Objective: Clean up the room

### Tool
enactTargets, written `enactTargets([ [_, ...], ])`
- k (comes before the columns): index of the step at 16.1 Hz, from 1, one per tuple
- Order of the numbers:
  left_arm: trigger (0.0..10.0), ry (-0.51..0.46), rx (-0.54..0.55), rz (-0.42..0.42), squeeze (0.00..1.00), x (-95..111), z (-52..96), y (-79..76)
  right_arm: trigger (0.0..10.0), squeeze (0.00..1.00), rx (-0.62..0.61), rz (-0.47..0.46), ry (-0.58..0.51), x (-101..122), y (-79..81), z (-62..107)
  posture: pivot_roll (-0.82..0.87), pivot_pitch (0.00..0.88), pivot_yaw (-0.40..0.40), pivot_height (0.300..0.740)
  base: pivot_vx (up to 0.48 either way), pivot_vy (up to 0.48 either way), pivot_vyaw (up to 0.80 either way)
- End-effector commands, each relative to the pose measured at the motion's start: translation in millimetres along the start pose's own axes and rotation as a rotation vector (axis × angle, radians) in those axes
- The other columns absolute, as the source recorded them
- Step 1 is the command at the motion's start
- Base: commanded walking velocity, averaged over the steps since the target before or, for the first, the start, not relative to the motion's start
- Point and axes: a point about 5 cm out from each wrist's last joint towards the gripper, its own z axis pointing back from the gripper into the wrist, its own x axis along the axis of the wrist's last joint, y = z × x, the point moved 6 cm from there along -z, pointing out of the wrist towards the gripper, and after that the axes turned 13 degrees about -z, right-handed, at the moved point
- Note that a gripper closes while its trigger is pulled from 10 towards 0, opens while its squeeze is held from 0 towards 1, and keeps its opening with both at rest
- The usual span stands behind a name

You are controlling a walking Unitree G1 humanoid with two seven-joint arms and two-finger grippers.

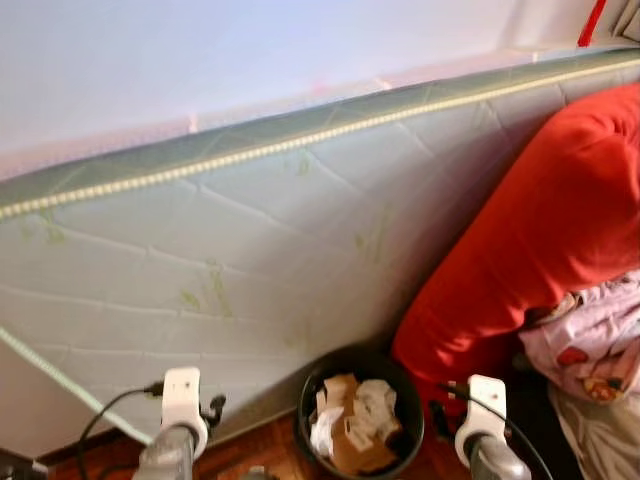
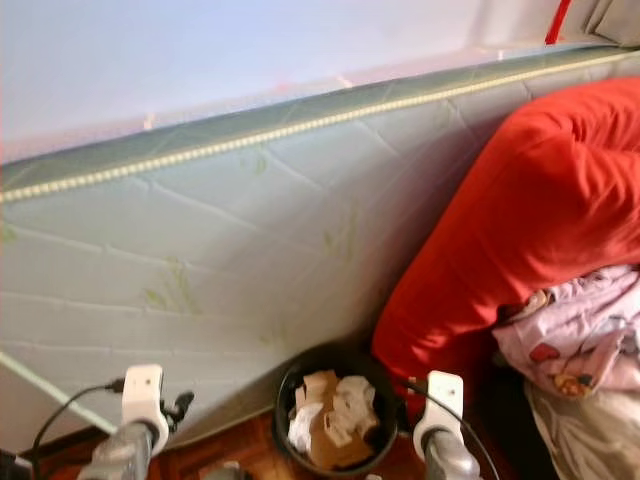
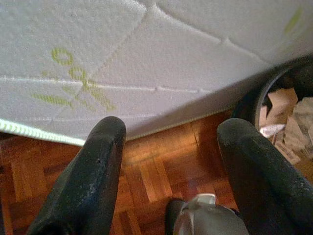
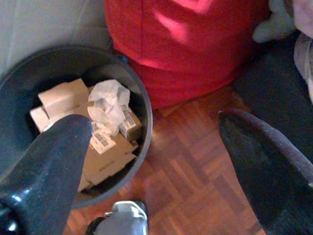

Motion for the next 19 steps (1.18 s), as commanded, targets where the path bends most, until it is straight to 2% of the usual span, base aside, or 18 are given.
enactTargets([
  [1,10.0,0.033,0.006,-0.001,0.00,-13.6,3.5,-0.8,10.0,0.00,-0.008,0.016,0.020,-4.0,-5.0,0.9,0.19,0.000,-0.048,0.736,0.000,0.000,0.00],
  [5,10.0,0.070,0.013,-0.002,0.00,-26.7,7.1,2.2,10.0,0.00,0.011,0.046,0.010,3.4,-3.7,-0.4,0.19,0.000,-0.049,0.740,0.000,0.000,0.00],
  [7,10.0,0.124,0.015,0.002,0.00,-45.2,12.9,4.3,10.0,0.00,0.014,0.042,0.017,1.1,-4.5,0.1,0.18,0.000,-0.051,0.740,0.000,0.000,0.00],
  [10,10.0,0.155,0.012,0.010,0.00,-55.2,16.2,3.0,10.0,0.00,0.040,0.074,0.054,-7.5,-0.6,1.0,0.16,0.000,-0.050,0.740,0.000,0.000,0.00],
  [14,10.0,0.150,0.010,0.020,0.00,-49.7,13.5,0.4,10.0,0.00,0.020,0.040,0.052,-6.9,-5.2,1.1,0.15,0.000,-0.049,0.740,0.000,0.000,0.00],
  [17,10.0,0.139,0.029,0.015,0.00,-41.9,10.3,5.3,10.0,0.00,0.013,0.048,0.059,-6.4,-6.8,0.9,0.14,0.000,-0.046,0.740,0.000,0.000,0.00],
  [19,10.0,0.147,0.027,0.018,0.00,-44.6,11.2,4.7,10.0,0.00,0.000,0.045,0.054,-4.8,-11.4,1.2,0.14,0.000,-0.047,0.740,0.000,0.000,0.00],
])
